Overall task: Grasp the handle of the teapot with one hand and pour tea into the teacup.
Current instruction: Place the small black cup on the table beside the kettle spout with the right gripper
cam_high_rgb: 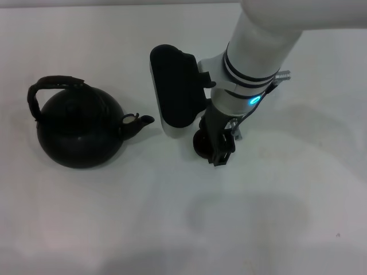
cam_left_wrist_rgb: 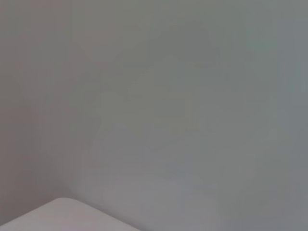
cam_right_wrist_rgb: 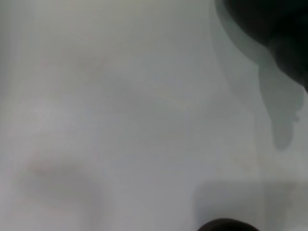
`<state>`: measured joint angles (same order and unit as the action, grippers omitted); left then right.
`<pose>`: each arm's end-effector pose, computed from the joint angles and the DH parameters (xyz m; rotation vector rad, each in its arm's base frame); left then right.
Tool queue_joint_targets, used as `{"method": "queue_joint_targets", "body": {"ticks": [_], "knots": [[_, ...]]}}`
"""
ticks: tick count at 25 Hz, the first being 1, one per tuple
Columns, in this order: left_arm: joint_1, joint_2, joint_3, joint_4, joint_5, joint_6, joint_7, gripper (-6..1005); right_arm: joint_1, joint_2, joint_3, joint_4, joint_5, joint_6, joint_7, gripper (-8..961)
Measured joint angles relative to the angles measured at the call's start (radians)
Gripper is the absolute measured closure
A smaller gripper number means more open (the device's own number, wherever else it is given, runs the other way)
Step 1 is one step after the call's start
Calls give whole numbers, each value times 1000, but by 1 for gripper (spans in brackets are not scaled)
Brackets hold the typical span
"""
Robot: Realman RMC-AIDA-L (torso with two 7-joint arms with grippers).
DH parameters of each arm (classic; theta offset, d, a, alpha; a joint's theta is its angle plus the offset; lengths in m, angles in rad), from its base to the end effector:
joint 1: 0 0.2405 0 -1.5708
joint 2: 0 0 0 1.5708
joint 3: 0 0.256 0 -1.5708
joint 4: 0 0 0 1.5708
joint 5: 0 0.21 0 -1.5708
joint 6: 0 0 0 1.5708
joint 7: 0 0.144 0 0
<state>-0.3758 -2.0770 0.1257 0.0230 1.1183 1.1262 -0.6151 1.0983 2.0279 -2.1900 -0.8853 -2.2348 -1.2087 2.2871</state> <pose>-0.4045 0.2928 0.0271 -1.2234 -0.9830 -0.8156 0.1099 0.3473 -0.1291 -2.9254 -0.3070 -1.0149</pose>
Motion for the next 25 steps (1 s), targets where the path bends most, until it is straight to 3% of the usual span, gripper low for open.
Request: {"method": "queue_joint_targets", "body": {"ticks": [11,20,25], "knots": [[4,1,0,0,0,2,-1,233,-10,0,22,-29,3,-6,-2,103],[9,2,0,4,0,4,-1,231,-70,-7,173,-87,-10,-22,-20,102],[9,3,0,7,0,3,-2,228,-152,-9,313,-132,-8,-20,-53,102]]}}
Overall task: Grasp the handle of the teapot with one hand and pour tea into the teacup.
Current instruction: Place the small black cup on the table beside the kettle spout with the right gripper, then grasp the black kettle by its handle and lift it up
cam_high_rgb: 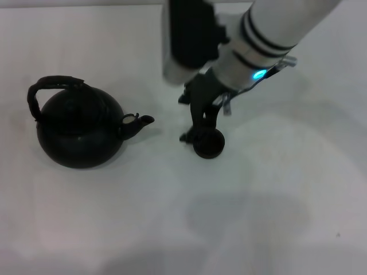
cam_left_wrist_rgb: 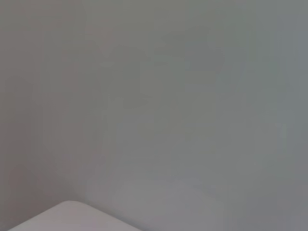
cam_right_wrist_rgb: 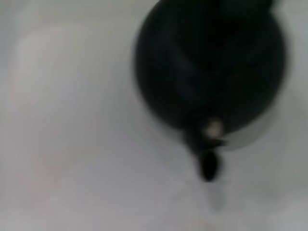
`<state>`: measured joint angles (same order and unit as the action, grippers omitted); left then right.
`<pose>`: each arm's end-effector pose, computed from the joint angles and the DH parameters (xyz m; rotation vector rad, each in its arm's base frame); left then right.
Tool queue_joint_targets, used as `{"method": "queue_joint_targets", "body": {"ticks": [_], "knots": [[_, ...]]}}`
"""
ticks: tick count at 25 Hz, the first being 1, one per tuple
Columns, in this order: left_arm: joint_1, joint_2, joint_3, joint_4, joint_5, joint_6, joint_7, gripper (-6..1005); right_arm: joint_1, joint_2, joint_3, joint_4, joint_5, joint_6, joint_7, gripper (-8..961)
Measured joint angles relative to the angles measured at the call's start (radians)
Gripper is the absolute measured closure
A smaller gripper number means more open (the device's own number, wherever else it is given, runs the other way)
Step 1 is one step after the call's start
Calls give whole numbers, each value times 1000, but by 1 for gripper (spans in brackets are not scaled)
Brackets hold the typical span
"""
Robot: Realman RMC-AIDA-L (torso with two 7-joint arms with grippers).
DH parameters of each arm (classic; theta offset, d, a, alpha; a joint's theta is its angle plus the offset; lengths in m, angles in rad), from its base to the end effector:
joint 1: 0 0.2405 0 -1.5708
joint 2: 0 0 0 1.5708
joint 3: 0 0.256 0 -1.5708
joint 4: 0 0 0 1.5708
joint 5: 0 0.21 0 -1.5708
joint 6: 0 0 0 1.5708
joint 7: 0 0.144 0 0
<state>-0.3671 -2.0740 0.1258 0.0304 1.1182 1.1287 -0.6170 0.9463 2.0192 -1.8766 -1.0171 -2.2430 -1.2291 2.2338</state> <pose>-0.4078 0.2900 0.0307 -1.2175 -0.9767 -0.8081 0.0956 0.3638 -0.0993 -2.9812 -0.0449 -0.5888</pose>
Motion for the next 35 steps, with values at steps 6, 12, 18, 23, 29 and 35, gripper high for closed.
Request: {"method": "queue_joint_targets", "body": {"ticks": [6,12,18,23,29,35], "knots": [[-3,-1,-2,0,-4,-1,4,225,-139,0,209,-8,18,136,-37,104],[-3,-2,-6,1,-8,-9,16,223,-343,-2,360,-18,311,464,-136,106],[-25,-2,-8,3,-12,-28,70,223,-478,-2,385,38,975,597,-627,108],[-39,-1,-8,-2,-12,-32,80,224,-480,0,489,301,1571,360,-1023,111],[-41,-3,-8,-7,-12,-38,122,226,-454,2,519,601,2050,111,-1524,114],[-37,-3,-5,-8,-12,-83,125,229,-462,8,514,728,2199,97,-1780,116]]}}
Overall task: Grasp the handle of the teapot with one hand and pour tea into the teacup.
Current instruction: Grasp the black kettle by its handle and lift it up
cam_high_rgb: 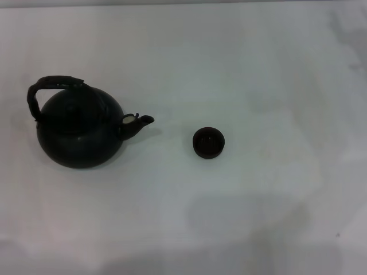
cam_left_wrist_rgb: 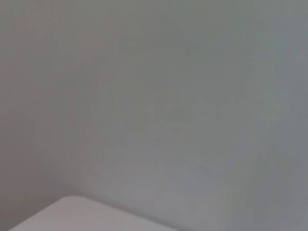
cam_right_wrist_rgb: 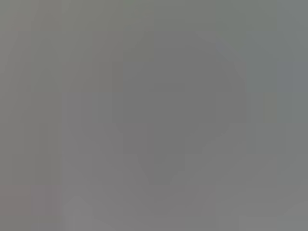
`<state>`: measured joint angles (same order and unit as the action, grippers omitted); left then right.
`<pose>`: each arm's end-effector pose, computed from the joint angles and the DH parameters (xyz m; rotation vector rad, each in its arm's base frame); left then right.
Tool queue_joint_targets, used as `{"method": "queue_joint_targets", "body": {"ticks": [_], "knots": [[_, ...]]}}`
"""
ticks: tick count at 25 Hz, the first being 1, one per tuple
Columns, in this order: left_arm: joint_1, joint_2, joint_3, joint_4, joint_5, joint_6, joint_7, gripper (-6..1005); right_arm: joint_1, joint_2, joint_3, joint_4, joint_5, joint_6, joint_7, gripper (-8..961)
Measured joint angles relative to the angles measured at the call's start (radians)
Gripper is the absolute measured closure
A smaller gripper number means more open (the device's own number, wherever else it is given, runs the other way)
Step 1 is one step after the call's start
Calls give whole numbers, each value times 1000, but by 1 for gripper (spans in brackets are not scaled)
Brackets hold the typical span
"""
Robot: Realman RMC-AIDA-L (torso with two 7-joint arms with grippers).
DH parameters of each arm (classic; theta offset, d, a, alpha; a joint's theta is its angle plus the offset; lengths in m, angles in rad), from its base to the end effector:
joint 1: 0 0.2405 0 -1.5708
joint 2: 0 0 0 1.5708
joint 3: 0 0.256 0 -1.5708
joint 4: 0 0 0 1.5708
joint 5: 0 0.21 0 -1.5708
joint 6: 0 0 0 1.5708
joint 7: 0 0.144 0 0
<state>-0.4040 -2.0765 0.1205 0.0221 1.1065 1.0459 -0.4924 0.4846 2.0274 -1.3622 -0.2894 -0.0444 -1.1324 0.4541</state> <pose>-0.4069 0.3024 0.0226 -1.2668 -0.9529 -0.6830 0.3016 0.3837 0.0620 -1.4844 0.4945 0.9565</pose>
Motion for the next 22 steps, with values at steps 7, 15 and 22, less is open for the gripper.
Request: {"method": "queue_joint_targets", "body": {"ticks": [7,15,22], "knots": [[24,-1,3,-16,6,3,-1,229,-5,0,2,109,179,0,-1,115],[62,-2,9,-65,42,24,2,230,-15,-6,11,113,211,6,-1,116],[143,-2,18,-99,134,187,5,230,-7,-12,11,109,275,10,-2,115]]}}
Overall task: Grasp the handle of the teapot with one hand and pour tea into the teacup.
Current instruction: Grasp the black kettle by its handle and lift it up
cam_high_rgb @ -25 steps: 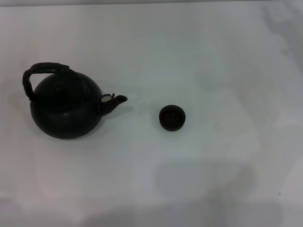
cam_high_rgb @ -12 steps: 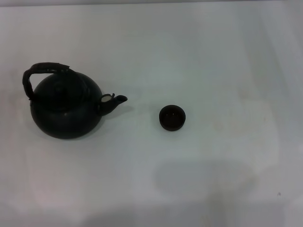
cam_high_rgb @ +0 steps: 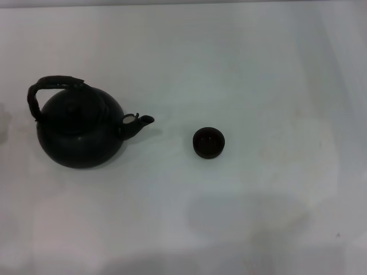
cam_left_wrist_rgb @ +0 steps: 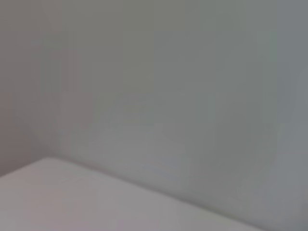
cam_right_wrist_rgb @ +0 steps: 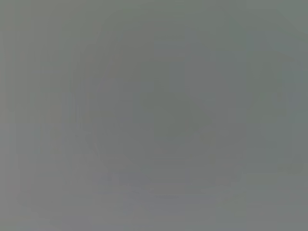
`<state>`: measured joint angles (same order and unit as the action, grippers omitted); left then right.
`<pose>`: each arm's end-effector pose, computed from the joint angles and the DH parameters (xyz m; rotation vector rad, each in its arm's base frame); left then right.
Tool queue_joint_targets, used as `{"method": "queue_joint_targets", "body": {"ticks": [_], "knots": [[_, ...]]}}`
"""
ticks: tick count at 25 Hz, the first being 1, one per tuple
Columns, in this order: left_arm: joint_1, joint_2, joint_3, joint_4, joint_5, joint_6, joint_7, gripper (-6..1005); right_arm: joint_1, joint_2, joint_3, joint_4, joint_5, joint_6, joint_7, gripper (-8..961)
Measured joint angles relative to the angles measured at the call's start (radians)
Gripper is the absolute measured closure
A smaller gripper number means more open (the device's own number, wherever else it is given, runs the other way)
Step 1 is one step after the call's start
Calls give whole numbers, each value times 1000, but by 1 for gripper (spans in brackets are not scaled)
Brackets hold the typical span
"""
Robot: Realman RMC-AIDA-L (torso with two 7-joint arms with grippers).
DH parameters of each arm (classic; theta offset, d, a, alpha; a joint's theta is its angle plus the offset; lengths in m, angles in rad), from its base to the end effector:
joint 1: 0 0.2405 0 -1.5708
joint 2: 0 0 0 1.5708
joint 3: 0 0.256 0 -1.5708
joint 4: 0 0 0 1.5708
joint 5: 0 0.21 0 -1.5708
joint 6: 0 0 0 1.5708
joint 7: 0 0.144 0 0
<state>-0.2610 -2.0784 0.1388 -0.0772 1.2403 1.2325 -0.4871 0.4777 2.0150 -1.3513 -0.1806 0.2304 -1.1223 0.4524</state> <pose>-0.4052 0.2434 -0.0052 -1.3563 -0.9574 -0.7390 0.3527 0.3657 0.0852 -1.1992 0.6750 0.9214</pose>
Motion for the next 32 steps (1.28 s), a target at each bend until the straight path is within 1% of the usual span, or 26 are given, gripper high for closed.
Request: {"method": "queue_joint_targets", "body": {"ticks": [2,5,8,9,11,15,17,21,23,25,26,32], "knots": [[26,0,21,0,16,64,30,230,1,-1,6,-1,9,2,-2,115],[60,0,80,5,24,134,81,230,2,-2,30,-1,12,8,-7,115],[81,2,151,12,24,173,103,231,3,-2,40,-2,13,18,-4,116],[94,4,202,27,24,189,107,231,3,-2,40,-2,13,20,-3,116],[116,5,258,53,24,208,109,231,3,-2,41,-3,13,22,-3,116],[146,2,299,63,25,266,109,231,5,-2,41,-3,14,22,-4,116],[167,2,336,63,25,313,110,231,7,-3,41,-3,14,22,-5,116],[188,3,355,64,25,350,110,231,11,-4,57,-4,14,30,-9,115],[187,3,368,65,26,356,109,231,14,-5,63,-4,14,38,-10,115],[169,3,402,64,29,359,108,231,16,-6,63,-4,14,52,-10,115],[169,3,402,64,29,359,108,231,16,-6,63,-4,14,52,-10,116],[111,0,419,49,38,342,111,232,15,-6,63,-4,13,67,-10,115]]}}
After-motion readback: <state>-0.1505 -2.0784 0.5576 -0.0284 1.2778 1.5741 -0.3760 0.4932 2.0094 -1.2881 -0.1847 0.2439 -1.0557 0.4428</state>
